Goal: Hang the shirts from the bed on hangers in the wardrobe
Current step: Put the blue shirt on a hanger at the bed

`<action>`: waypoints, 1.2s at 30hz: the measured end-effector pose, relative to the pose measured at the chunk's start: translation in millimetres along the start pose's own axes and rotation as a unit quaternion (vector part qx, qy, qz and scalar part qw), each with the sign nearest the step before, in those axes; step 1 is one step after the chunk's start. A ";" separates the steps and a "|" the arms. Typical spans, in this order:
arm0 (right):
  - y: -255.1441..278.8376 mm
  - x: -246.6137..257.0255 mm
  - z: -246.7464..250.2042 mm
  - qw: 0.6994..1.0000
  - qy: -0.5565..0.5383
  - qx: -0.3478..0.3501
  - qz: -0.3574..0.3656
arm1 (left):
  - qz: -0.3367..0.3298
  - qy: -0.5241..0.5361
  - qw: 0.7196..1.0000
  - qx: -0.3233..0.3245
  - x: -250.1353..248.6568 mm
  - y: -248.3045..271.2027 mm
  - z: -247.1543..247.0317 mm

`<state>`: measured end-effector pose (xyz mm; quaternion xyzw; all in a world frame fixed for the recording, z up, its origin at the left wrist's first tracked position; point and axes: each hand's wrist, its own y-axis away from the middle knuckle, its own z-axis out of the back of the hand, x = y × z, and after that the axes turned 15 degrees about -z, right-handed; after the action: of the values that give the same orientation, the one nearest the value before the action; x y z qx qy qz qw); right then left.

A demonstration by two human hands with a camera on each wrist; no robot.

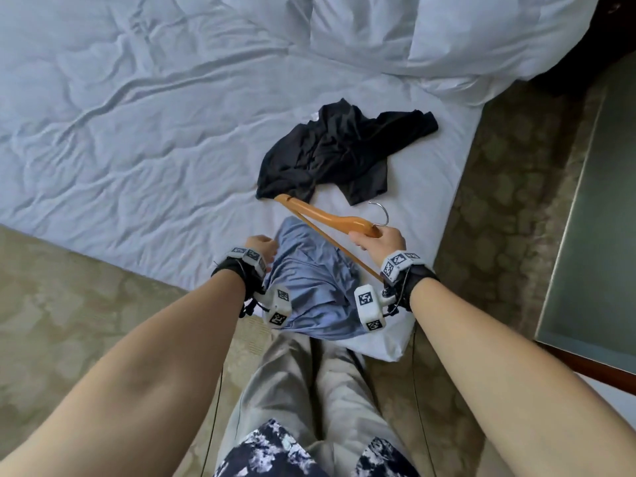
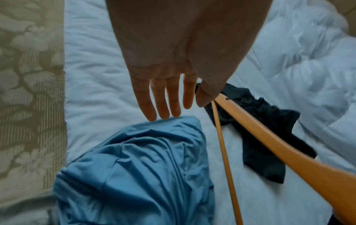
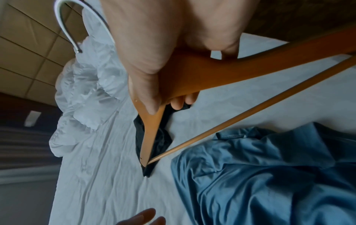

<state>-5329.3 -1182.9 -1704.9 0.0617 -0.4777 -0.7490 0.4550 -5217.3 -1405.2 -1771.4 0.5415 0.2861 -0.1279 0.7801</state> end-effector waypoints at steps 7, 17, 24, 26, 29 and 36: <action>-28.5 -13.7 -10.0 0.999 0.034 0.027 -0.018 | 0.014 -0.126 0.992 0.016 23.2 -37.0 -17.1; -58.2 -19.6 -31.3 0.997 0.061 0.049 -0.023 | 0.056 -0.064 0.996 0.036 41.6 -52.6 -42.2; -60.2 -3.2 -43.7 0.994 0.073 0.085 -0.011 | -0.001 -0.077 0.995 0.062 33.8 -54.4 -35.4; -57.2 2.6 -44.1 0.993 0.068 0.096 -0.016 | 0.018 -0.046 0.996 0.079 34.9 -57.8 -34.2; -52.3 7.5 -47.3 0.992 0.064 0.107 -0.036 | 0.019 -0.070 0.992 0.107 29.4 -54.9 -33.6; -43.6 16.2 -54.4 0.987 0.083 0.131 -0.049 | -0.050 -0.114 0.986 0.111 -11.4 -41.4 -28.1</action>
<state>-5337.1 -1225.0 -1762.1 0.2059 -0.5290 -0.6934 0.4438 -5256.3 -1396.4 -1803.7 0.5915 0.2061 -0.2580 0.7356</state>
